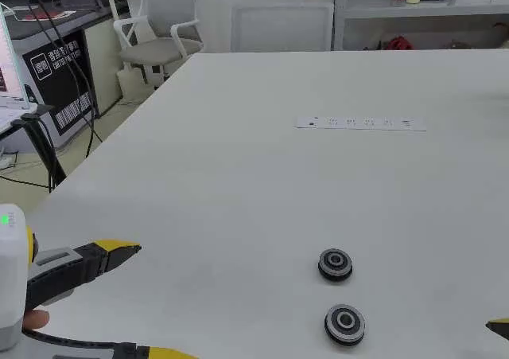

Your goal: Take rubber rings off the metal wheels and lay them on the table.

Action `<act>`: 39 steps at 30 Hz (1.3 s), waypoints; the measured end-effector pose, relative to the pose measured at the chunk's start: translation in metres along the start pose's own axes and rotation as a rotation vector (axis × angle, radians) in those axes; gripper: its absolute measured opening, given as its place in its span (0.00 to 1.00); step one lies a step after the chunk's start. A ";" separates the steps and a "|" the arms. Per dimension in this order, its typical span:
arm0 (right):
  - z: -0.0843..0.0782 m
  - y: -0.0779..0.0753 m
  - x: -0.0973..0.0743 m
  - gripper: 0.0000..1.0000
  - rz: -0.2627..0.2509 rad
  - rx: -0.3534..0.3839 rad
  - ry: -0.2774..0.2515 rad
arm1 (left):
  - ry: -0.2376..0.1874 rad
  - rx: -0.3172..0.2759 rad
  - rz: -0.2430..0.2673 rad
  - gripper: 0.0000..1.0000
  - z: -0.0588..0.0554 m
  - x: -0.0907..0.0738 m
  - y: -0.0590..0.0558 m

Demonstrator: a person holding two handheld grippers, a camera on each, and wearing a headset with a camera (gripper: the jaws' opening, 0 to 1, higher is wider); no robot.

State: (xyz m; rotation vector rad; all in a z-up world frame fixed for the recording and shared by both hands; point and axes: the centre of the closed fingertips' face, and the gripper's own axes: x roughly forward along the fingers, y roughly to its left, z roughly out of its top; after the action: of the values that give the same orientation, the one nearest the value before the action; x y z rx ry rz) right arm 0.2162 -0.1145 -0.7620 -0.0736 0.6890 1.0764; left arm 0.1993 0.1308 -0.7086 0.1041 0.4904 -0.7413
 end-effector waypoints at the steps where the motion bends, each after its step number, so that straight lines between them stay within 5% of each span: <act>1: 0.000 0.000 0.000 0.88 -0.001 0.000 0.000 | 0.002 0.001 0.000 1.00 0.000 0.000 0.000; 39: 0.001 -0.007 -0.011 0.86 -0.052 0.010 -0.027 | 0.002 0.033 -0.014 1.00 0.003 -0.002 0.003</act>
State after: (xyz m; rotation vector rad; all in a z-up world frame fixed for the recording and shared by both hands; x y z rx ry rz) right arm 0.2190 -0.1261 -0.7570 -0.0681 0.6651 1.0221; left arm 0.2015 0.1334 -0.7049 0.1324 0.4812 -0.7634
